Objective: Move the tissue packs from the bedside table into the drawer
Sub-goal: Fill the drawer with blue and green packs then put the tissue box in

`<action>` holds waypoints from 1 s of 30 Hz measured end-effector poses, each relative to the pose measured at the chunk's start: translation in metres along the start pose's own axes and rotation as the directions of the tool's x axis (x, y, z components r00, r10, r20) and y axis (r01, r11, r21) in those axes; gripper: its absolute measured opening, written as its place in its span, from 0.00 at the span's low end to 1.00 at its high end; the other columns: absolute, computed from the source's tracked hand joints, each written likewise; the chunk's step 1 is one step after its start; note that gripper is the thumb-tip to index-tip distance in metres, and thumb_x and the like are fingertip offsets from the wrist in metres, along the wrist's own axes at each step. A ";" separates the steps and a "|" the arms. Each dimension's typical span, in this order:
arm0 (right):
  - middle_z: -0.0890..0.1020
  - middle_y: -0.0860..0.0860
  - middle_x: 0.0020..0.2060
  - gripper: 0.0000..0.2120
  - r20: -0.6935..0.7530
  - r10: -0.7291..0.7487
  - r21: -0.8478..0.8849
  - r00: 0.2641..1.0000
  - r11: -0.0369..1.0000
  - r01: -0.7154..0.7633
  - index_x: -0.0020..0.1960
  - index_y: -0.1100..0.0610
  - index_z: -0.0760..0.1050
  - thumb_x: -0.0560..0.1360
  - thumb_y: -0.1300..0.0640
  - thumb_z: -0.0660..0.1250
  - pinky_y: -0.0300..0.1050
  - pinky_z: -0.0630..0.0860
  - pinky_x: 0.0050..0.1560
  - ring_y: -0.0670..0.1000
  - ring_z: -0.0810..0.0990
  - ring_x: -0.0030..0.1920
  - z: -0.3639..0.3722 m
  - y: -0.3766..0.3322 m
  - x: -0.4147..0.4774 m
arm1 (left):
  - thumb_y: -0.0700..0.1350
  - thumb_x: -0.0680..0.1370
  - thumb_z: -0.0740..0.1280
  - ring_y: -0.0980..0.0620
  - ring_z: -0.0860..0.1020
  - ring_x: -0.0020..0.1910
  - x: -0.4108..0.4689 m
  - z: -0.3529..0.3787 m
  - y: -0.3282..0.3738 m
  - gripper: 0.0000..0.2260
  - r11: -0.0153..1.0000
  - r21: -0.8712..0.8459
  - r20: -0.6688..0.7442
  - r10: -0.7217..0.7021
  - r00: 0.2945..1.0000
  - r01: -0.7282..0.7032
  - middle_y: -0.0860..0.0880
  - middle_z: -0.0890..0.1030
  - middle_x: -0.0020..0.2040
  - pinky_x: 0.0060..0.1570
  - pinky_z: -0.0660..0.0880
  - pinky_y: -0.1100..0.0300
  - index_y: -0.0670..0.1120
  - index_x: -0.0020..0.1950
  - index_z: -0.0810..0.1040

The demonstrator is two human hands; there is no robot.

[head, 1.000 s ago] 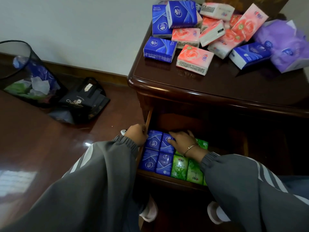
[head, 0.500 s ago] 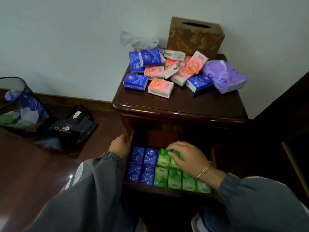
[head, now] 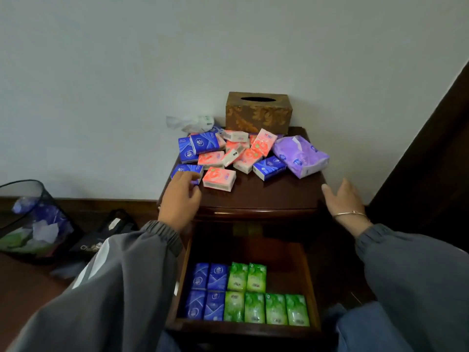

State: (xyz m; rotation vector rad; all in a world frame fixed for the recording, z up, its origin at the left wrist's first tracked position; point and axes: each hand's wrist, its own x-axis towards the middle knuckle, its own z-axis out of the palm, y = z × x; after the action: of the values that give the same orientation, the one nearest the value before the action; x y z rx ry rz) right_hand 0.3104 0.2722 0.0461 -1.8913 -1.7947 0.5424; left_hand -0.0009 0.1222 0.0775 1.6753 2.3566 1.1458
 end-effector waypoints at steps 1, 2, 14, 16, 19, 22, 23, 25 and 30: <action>0.68 0.68 0.65 0.27 0.047 0.025 0.013 0.999 1.000 -0.026 0.67 0.70 0.62 0.77 0.51 0.61 0.54 0.63 0.64 0.65 0.67 0.66 0.008 -0.007 0.002 | 0.37 0.75 0.64 0.46 0.75 0.55 0.006 0.003 0.003 0.14 0.999 0.043 0.054 0.024 0.998 -0.026 0.43 0.75 0.57 0.56 0.69 0.60 0.42 0.60 0.76; 0.68 0.68 0.65 0.27 0.083 0.046 0.029 0.995 0.998 -0.049 0.67 0.69 0.62 0.78 0.49 0.61 0.55 0.64 0.64 0.65 0.67 0.66 0.016 -0.012 0.002 | 0.39 0.75 0.65 0.45 0.74 0.59 0.011 0.006 0.004 0.17 0.994 0.099 0.116 0.043 0.992 -0.055 0.43 0.74 0.60 0.59 0.70 0.56 0.43 0.64 0.74; 0.73 0.61 0.63 0.26 -0.181 0.078 -0.075 0.980 0.993 -0.092 0.69 0.61 0.64 0.76 0.48 0.59 0.55 0.73 0.50 0.63 0.74 0.60 0.047 -0.018 -0.007 | 0.59 0.70 0.71 0.46 0.61 0.72 0.072 0.045 0.008 0.38 0.890 0.403 0.457 0.007 0.889 -0.214 0.48 0.63 0.73 0.67 0.59 0.41 0.48 0.74 0.59; 0.74 0.61 0.62 0.26 -0.205 0.070 -0.086 0.976 0.992 -0.089 0.70 0.61 0.64 0.76 0.49 0.59 0.55 0.73 0.49 0.63 0.75 0.58 0.049 -0.018 -0.007 | 0.61 0.70 0.70 0.46 0.62 0.72 0.073 0.052 0.009 0.39 0.891 0.413 0.498 -0.047 0.866 -0.190 0.48 0.63 0.74 0.68 0.59 0.42 0.49 0.74 0.58; 0.75 0.61 0.62 0.26 -0.225 0.064 -0.087 0.972 0.993 -0.085 0.69 0.61 0.65 0.74 0.50 0.59 0.54 0.73 0.47 0.64 0.76 0.57 0.050 -0.017 -0.008 | 0.61 0.71 0.68 0.46 0.62 0.72 0.071 0.055 0.008 0.36 0.853 0.460 0.492 -0.014 0.871 -0.246 0.48 0.63 0.74 0.68 0.59 0.43 0.49 0.74 0.59; 0.75 0.61 0.61 0.26 -0.243 0.058 -0.084 0.968 0.993 -0.081 0.69 0.61 0.65 0.74 0.51 0.60 0.53 0.73 0.46 0.64 0.76 0.56 0.051 -0.016 -0.008 | 0.63 0.71 0.67 0.47 0.61 0.72 0.067 0.052 0.006 0.35 0.840 0.453 0.509 0.030 0.860 -0.298 0.50 0.63 0.74 0.68 0.58 0.42 0.51 0.73 0.62; 0.75 0.61 0.61 0.26 -0.246 0.055 -0.083 0.968 0.994 -0.078 0.69 0.61 0.65 0.73 0.51 0.60 0.53 0.73 0.46 0.64 0.76 0.56 0.052 -0.016 -0.007 | 0.65 0.71 0.66 0.47 0.61 0.72 0.067 0.050 0.005 0.34 0.846 0.433 0.531 0.039 0.847 -0.311 0.51 0.64 0.74 0.68 0.57 0.41 0.52 0.72 0.63; 0.75 0.61 0.62 0.26 -0.248 0.055 -0.075 0.967 0.994 -0.076 0.69 0.61 0.65 0.73 0.51 0.60 0.53 0.73 0.47 0.64 0.76 0.57 0.051 -0.016 -0.007 | 0.68 0.70 0.63 0.49 0.65 0.70 0.070 0.043 0.003 0.32 0.884 0.367 0.493 0.078 0.866 -0.288 0.52 0.68 0.70 0.67 0.59 0.41 0.53 0.69 0.68; 0.75 0.60 0.62 0.26 -0.252 0.062 -0.049 0.966 0.996 -0.077 0.69 0.60 0.65 0.73 0.52 0.60 0.54 0.73 0.49 0.64 0.75 0.58 0.051 -0.016 -0.008 | 0.60 0.74 0.65 0.40 0.72 0.62 0.113 0.029 -0.012 0.27 0.968 0.235 -0.100 -0.071 0.993 0.092 0.42 0.72 0.63 0.59 0.69 0.45 0.44 0.66 0.70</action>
State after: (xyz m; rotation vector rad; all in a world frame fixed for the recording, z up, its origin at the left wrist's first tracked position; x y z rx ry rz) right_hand 0.2671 0.2678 0.0135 -1.9707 -1.6018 0.2621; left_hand -0.0455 0.2302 0.0918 1.6029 2.6874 0.9779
